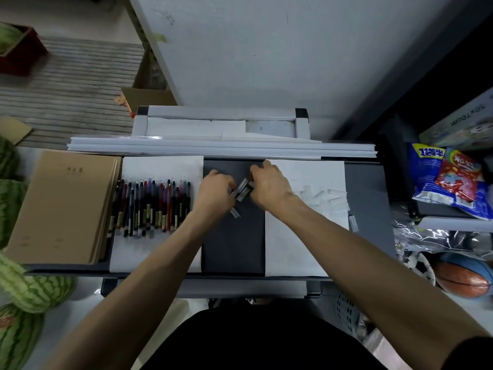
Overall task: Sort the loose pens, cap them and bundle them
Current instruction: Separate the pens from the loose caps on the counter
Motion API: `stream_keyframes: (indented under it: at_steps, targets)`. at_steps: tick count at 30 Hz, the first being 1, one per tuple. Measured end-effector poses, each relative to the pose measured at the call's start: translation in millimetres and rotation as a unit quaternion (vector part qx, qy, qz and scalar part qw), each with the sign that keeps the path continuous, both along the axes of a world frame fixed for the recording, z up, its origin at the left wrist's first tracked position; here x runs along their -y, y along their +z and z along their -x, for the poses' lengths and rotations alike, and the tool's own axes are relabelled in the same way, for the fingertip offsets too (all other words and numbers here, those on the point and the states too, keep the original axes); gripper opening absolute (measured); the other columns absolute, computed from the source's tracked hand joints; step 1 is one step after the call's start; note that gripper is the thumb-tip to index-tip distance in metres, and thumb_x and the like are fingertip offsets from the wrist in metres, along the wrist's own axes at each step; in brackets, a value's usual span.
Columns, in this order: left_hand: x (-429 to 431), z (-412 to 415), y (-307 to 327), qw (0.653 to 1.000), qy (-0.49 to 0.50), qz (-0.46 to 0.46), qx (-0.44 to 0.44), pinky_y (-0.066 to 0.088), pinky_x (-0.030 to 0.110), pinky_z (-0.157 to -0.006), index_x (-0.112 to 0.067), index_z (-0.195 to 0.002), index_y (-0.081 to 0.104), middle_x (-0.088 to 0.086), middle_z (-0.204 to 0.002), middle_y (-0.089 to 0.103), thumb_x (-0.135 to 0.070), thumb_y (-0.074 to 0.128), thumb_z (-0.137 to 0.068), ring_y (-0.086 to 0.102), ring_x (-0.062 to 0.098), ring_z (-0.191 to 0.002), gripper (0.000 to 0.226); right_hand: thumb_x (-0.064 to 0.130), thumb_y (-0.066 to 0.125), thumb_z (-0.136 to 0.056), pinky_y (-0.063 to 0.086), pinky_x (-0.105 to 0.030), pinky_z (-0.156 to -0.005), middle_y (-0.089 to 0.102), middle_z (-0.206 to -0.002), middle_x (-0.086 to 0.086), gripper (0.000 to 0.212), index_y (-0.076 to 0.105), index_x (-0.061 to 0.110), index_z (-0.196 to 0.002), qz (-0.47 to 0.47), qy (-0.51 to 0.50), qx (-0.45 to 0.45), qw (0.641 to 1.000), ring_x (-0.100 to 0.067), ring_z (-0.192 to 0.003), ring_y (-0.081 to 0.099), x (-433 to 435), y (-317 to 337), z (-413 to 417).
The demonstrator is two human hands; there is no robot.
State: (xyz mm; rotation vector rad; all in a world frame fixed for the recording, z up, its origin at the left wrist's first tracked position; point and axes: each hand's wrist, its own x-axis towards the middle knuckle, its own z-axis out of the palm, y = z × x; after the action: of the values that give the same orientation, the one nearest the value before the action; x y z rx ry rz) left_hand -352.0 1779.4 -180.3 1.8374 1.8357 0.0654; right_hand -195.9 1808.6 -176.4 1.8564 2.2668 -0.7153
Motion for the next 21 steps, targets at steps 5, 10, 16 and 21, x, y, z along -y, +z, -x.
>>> stream_keyframes:
  at_steps: [5, 10, 16, 21]
  targets:
    - [2.3, 4.9, 0.6, 1.000, 0.021, -0.007, 0.022, 0.048, 0.035, -0.086, -0.015, -0.104, 0.079, 0.003, -0.104, 0.074, -0.013, 0.075, -0.084, 0.056, 0.025, -0.109, 0.021, 0.012, 0.069, -0.084, 0.048, -0.039, -0.075, 0.053, -0.114, -0.014, 0.026, 0.057, 0.011, -0.106, -0.012, -0.027, -0.023, 0.999, -0.033, -0.105, 0.055, 0.3, -1.4, -2.2]
    - [11.0, 10.0, 4.5, 0.995, 0.071, -0.027, 0.064, 0.038, 0.027, -0.072, -0.016, -0.102, 0.079, -0.010, -0.089, 0.049, -0.008, 0.081, -0.076, 0.054, 0.020, -0.086, 0.027, 0.007, 0.069, -0.079, 0.042, -0.034, -0.070, 0.054, -0.108, -0.010, 0.028, 0.059, 0.013, -0.104, -0.015, -0.037, -0.034, 0.999, -0.032, -0.101, 0.056, 2.5, 1.6, -7.5]
    - [16.6, -14.3, 18.5, 0.990, 0.073, -0.047, 0.111, 0.055, 0.030, -0.075, -0.024, -0.101, 0.077, -0.002, -0.103, 0.057, -0.011, 0.080, -0.078, 0.062, 0.018, -0.085, 0.026, 0.011, 0.076, -0.081, 0.056, -0.037, -0.078, 0.060, -0.110, -0.010, 0.030, 0.063, 0.014, -0.108, -0.073, -0.088, -0.067, 0.991, -0.029, -0.099, 0.059, 6.7, 17.2, -42.1]
    - [17.9, -74.6, 19.9, 0.991, 0.002, -0.014, 0.129, 0.052, 0.024, -0.077, -0.022, -0.114, 0.074, -0.002, -0.112, 0.056, -0.014, 0.081, -0.084, 0.062, 0.018, -0.091, 0.032, 0.011, 0.074, -0.083, 0.054, -0.036, -0.071, 0.057, -0.106, -0.009, 0.031, 0.063, 0.014, -0.113, -0.056, -0.129, -0.046, 0.989, -0.029, -0.091, 0.061, 22.0, 17.9, -90.2]
